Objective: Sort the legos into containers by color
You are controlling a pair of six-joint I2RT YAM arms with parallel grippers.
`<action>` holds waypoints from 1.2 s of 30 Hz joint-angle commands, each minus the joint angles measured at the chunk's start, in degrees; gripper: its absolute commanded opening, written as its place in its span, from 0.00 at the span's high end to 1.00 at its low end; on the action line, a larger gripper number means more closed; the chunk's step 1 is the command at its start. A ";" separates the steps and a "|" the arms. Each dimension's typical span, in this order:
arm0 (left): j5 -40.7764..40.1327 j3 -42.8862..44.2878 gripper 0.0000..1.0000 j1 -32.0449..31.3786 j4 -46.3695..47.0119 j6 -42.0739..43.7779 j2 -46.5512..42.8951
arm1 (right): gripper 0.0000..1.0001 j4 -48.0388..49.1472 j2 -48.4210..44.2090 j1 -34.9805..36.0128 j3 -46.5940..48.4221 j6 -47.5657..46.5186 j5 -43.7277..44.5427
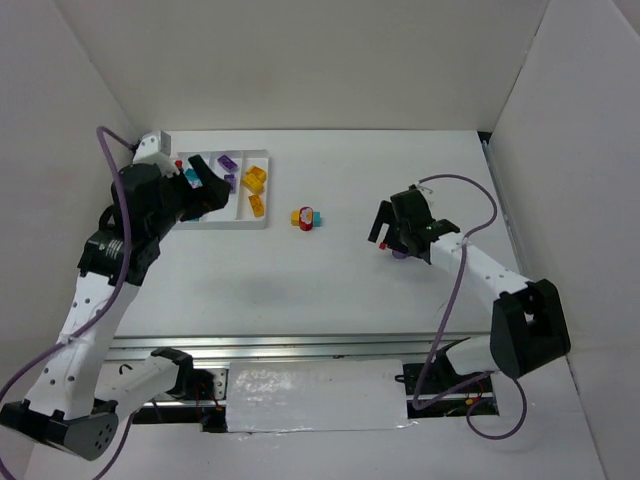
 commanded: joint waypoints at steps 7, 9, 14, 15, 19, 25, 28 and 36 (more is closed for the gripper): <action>0.49 -17.35 0.00 0.37 -6.18 9.76 -5.89 | 0.00 -4.28 9.90 -7.32 5.13 2.69 11.29; 1.97 -19.21 0.01 0.37 -3.89 9.67 -6.42 | 0.00 -4.11 10.52 -8.20 4.96 3.75 12.52; 4.62 -17.99 0.01 0.72 -4.24 11.17 -4.14 | 0.00 -2.88 14.47 -8.29 5.83 6.04 11.21; 5.58 -18.16 0.00 1.07 -3.98 11.34 -4.13 | 0.00 -2.70 14.83 -8.38 5.92 6.30 10.94; 6.91 -18.86 0.01 1.08 -3.71 11.61 -4.22 | 0.02 -1.56 16.85 -8.55 7.15 7.09 9.19; 7.26 -18.95 0.01 1.08 -3.80 11.61 -4.84 | 0.22 -0.77 17.55 -8.64 6.37 8.59 8.74; 7.43 -19.04 0.00 1.08 -3.71 11.61 -5.01 | 0.36 -0.94 18.43 -8.91 6.54 7.45 7.96; 7.08 -19.04 0.01 1.08 -3.71 11.52 -5.37 | 0.53 -2.53 20.72 -9.87 9.36 4.02 4.88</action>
